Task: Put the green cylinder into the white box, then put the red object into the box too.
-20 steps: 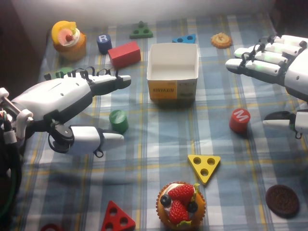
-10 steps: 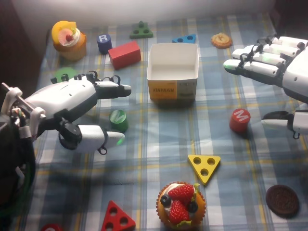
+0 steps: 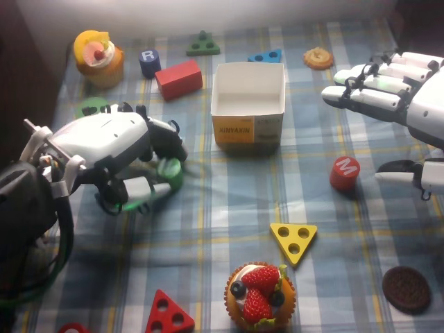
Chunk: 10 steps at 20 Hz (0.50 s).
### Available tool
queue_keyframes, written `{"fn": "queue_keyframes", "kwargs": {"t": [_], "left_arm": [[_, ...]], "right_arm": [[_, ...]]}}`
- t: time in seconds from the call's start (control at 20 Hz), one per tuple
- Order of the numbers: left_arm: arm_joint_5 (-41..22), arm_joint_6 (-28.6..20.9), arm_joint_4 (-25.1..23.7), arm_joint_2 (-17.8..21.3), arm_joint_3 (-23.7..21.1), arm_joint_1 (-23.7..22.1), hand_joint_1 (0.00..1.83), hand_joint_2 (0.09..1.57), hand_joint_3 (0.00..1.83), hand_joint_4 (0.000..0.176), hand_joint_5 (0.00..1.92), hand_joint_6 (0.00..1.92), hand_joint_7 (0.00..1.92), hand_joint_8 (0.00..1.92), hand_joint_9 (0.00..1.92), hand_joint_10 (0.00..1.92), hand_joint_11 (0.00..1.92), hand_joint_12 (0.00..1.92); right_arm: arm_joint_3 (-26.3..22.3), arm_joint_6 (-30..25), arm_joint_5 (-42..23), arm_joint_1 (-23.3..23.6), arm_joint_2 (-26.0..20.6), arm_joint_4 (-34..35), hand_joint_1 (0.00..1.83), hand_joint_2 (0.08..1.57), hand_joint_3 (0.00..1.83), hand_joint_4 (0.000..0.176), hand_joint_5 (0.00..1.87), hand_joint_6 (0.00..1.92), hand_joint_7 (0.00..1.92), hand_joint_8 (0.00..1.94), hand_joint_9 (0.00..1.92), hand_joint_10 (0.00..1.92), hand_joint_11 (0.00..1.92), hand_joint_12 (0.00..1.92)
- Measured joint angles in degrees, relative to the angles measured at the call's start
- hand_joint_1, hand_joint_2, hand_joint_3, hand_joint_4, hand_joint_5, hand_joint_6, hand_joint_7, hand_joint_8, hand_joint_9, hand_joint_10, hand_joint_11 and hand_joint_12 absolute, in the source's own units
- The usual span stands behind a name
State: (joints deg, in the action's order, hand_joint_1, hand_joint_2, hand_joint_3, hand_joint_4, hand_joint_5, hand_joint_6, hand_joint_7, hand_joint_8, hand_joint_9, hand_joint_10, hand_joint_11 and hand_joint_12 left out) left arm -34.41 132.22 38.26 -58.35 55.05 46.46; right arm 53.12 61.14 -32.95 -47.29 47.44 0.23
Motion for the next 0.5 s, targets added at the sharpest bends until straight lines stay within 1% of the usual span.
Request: {"fn": "queue_keyframes", "kwargs": {"t": [0.05, 0.1, 0.15, 0.2, 0.25, 0.3, 0.35, 0.4, 0.45, 0.5], "left_arm": [[0.13, -0.04, 0.87, -0.13, 0.0, 0.15, 1.15, 1.28, 0.0, 0.0, 0.63, 1.35, 0.76, 1.55, 0.55, 1.59, 0.25, 1.91], [0.17, 0.07, 0.81, -0.22, 0.0, 0.13, 1.14, 1.3, 0.0, 0.0, 0.6, 1.39, 0.72, 1.62, 0.53, 1.66, 0.26, 1.92], [0.0, 0.17, 0.79, -0.26, -0.02, 0.13, 1.16, 1.31, 0.0, 0.0, 0.61, 1.35, 0.69, 1.71, 0.52, 1.84, 0.33, 1.92], [-0.63, 0.72, 0.68, -0.17, -0.7, 0.07, 1.15, 1.32, 0.0, 0.0, 0.59, 1.37, 0.67, 1.76, 0.49, 1.9, 0.33, 1.92], [-0.74, 0.76, 0.24, -0.07, -1.29, -0.13, 1.14, 1.32, 0.0, 0.0, 0.57, 1.4, 0.68, 1.72, 0.44, 1.81, 0.21, 1.92], [-0.94, 0.79, -0.31, 0.24, -2.14, -0.42, 1.14, 1.31, 0.0, 0.0, 0.59, 1.39, 0.69, 1.69, 0.44, 1.75, 0.18, 1.92], [-1.79, -0.2, -2.6, 1.03, -3.34, -0.83, 1.15, 1.31, 0.0, 0.0, 0.59, 1.37, 0.69, 1.69, 0.43, 1.75, 0.17, 1.92], [-2.23, -0.46, -3.37, 1.42, -3.82, -1.27, 1.16, 1.3, 0.0, 0.0, 0.61, 1.34, 0.71, 1.68, 0.47, 1.77, 0.2, 1.92], [-3.8, -1.05, -4.72, 2.14, -4.44, -1.97, 1.19, 1.28, 0.0, 0.0, 0.67, 1.24, 0.74, 1.64, 0.52, 1.83, 0.24, 1.92], [-5.25, -1.55, -5.77, 2.75, -4.87, -2.67, 1.2, 1.26, 0.0, 0.0, 0.72, 1.14, 0.75, 1.65, 0.57, 1.89, 0.34, 1.92]], "right_arm": [[0.0, 0.0, -0.02, 0.0, -0.02, 0.0, 0.62, 1.28, 0.0, 0.0, 0.03, 0.01, 0.02, 0.0, 0.0, 0.23, 0.0, 0.91], [0.0, 0.0, -0.02, 0.0, -0.02, 0.11, 0.6, 1.28, 0.0, 0.0, 0.03, 0.01, 0.02, 0.0, 0.0, 0.23, 0.0, 0.92], [0.0, -0.02, -0.13, 0.0, 0.0, 0.02, 0.61, 1.28, 0.0, 0.0, 0.03, 0.01, 0.03, 0.0, 0.0, 0.23, 0.0, 0.91], [0.0, -0.24, -0.17, 0.0, -0.02, 0.02, 0.61, 1.28, 0.0, 0.0, 0.02, 0.01, 0.02, 0.0, 0.0, 0.2, 0.0, 0.84], [0.0, -0.24, -0.17, 0.0, -0.02, 0.02, 0.62, 1.28, 0.0, 0.0, 0.03, 0.01, 0.02, 0.0, 0.0, 0.2, 0.0, 0.77], [0.0, -0.35, -0.2, 0.0, 0.0, 0.02, 0.62, 1.28, 0.0, 0.0, 0.02, 0.0, 0.02, 0.0, 0.0, 0.19, 0.0, 0.73], [0.0, -0.46, -0.24, 0.0, 0.0, 0.0, 0.63, 1.28, 0.0, 0.0, 0.02, 0.0, 0.02, 0.0, 0.0, 0.2, 0.0, 0.74], [0.0, -0.48, -0.24, -0.02, 0.0, 0.0, 0.62, 1.28, 0.0, 0.0, 0.03, 0.0, 0.02, 0.0, 0.0, 0.18, 0.0, 0.71], [0.0, -0.63, -0.26, -0.04, 0.0, 0.13, 0.64, 1.28, 0.0, 0.0, 0.03, 0.01, 0.03, 0.0, 0.0, 0.22, 0.0, 0.8], [0.0, -0.72, -0.31, -0.04, -0.02, 0.11, 0.62, 1.29, 0.0, 0.0, 0.03, 0.0, 0.02, 0.0, 0.0, 0.21, 0.0, 0.83]]}}
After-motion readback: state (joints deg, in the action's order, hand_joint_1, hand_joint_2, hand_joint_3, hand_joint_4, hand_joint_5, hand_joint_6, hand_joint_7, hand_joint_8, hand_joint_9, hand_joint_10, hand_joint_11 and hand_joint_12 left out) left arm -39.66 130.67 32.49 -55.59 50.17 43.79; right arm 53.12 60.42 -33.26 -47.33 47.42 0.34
